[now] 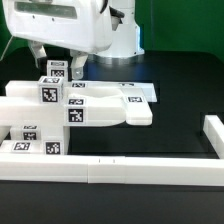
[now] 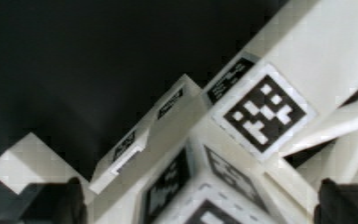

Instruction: Assemble chair

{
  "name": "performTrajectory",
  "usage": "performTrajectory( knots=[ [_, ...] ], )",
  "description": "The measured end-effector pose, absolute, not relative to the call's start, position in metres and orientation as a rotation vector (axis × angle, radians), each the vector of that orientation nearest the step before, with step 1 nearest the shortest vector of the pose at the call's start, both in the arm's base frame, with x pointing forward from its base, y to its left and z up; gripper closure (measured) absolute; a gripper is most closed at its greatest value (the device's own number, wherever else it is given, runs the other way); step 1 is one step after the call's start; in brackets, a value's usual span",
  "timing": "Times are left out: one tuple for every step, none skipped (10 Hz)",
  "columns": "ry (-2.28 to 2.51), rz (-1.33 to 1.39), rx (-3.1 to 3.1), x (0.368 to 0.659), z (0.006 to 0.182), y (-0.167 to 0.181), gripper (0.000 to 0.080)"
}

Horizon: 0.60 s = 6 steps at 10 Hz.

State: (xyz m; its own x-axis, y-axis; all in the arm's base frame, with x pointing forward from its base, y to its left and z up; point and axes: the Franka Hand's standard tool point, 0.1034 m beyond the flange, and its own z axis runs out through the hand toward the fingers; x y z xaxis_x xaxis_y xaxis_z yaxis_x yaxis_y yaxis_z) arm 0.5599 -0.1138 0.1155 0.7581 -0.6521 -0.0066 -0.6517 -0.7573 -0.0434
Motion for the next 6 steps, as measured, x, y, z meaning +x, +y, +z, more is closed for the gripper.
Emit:
performTrajectory(
  knots=[
    [0.955,-0.018,-2.949,0.5601,0.1156,-0.1137,0.015],
    [0.86,-0.021,-2.978,0.5603,0.1156,-0.1135,0.015],
    [0.741,-0.022,-3.015,0.5602,0.1155,-0.1134,0.015],
    [0.607,-0.02,-3.053,0.5599,0.1154,-0.1137,0.015],
    [0.525,-0.018,-3.073,0.5597,0.1153,-0.1135,0.015],
    [0.469,-0.016,-3.086,0.5597,0.1152,-0.1129,0.015]
  ],
)
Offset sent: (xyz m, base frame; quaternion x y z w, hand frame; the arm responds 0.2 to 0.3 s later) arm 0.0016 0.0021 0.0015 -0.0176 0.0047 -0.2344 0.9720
